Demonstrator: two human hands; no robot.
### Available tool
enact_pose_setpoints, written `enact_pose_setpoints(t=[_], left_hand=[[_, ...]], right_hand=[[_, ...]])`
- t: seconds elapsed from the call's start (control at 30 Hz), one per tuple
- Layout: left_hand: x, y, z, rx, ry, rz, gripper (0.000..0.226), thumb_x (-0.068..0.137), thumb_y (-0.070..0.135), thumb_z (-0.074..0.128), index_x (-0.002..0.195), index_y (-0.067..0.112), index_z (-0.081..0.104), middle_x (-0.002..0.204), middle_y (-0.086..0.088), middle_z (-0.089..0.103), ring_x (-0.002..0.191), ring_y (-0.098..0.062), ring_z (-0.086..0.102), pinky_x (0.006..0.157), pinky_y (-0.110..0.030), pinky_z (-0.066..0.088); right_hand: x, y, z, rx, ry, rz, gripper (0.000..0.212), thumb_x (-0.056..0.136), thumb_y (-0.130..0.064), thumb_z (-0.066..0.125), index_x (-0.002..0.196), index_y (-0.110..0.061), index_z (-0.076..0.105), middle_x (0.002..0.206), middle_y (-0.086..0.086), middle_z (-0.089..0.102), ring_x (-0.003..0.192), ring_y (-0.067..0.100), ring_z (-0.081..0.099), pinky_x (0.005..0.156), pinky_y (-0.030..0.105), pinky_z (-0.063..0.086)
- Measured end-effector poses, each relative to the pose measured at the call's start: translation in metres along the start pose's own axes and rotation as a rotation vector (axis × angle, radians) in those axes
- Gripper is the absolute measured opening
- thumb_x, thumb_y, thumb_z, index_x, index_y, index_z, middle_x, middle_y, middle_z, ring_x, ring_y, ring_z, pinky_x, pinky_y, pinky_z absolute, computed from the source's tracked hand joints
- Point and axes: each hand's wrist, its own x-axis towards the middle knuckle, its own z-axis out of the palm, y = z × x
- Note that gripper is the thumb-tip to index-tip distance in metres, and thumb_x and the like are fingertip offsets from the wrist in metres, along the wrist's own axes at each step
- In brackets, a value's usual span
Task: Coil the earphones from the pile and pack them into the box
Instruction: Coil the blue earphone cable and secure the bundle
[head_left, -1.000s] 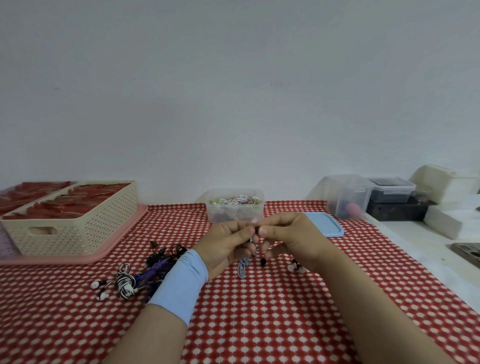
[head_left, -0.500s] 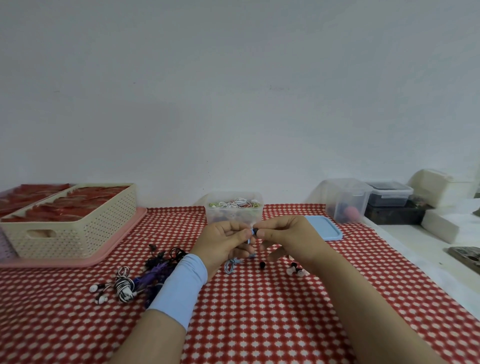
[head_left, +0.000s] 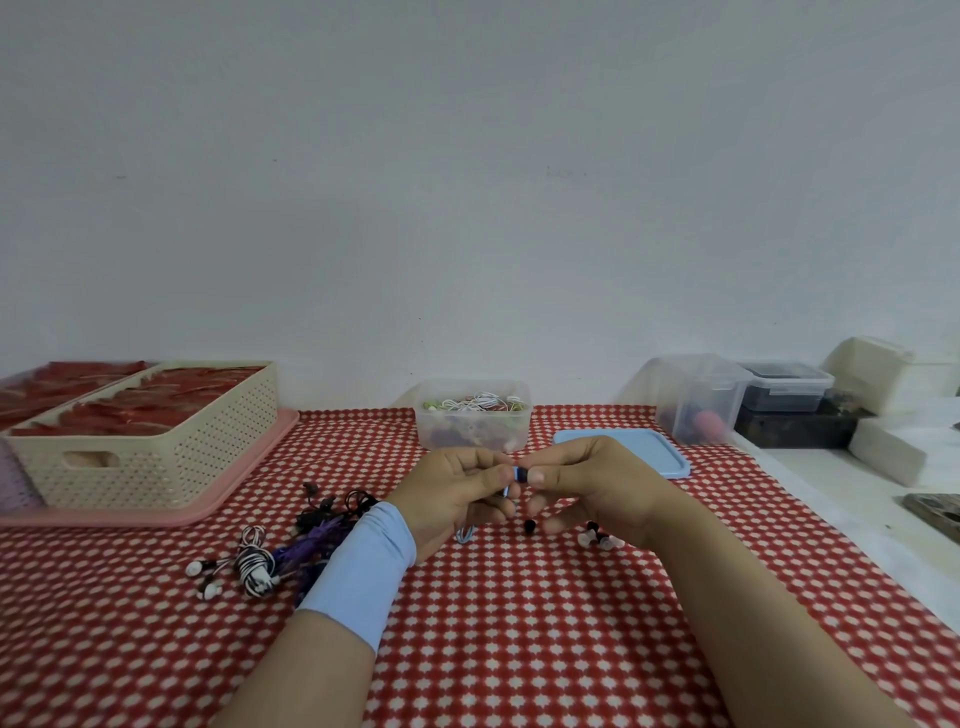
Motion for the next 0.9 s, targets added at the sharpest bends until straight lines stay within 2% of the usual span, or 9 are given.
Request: enact_pose_setpoints(t=[0.3,0.5,0.67,0.9], left_hand=[[0.001,-0.005,-0.003,-0.008,-0.018,-0.043,0.012,0.093,0.003,0.058,0.098,0.003,0.069,0.069,-0.005,0.069,0.055,-0.01,0.062,0.054,-0.017,0.053],[0.005,-0.005,0.0,-0.085,0.011,-0.003,0.014,0.093,0.006,0.057,0.098,0.003,0.069,0.068,-0.003,0.067,0.054,-0.008,0.06,0.053,-0.017,0.053],[0.006,-0.006,-0.002,-0.088,0.051,0.003,0.013,0.095,0.007,0.057,0.099,0.002,0.068,0.071,-0.005,0.067,0.057,-0.011,0.062,0.054,-0.018,0.053],[0.005,-0.005,-0.005,-0.061,0.047,-0.025,0.012,0.094,0.005,0.058,0.1,0.001,0.068,0.073,-0.007,0.068,0.058,-0.013,0.064,0.054,-0.019,0.054]], right_hand=[[0.003,0.002,0.005,-0.009,0.014,0.064,0.014,0.09,-0.015,0.071,0.1,-0.009,0.079,0.09,0.01,0.076,0.069,0.015,0.067,0.062,0.032,0.058],[0.003,0.0,0.011,0.125,0.044,0.038,0.011,0.088,-0.011,0.071,0.096,-0.008,0.078,0.085,0.01,0.074,0.063,0.016,0.065,0.054,0.029,0.056],[-0.001,-0.004,0.013,0.034,0.144,-0.103,0.014,0.091,-0.004,0.07,0.102,-0.009,0.076,0.082,0.012,0.076,0.064,0.02,0.07,0.057,0.034,0.06],[-0.005,-0.008,0.008,-0.135,0.095,-0.153,0.015,0.092,-0.004,0.069,0.101,-0.009,0.08,0.092,0.011,0.078,0.071,0.022,0.071,0.066,0.039,0.063]])
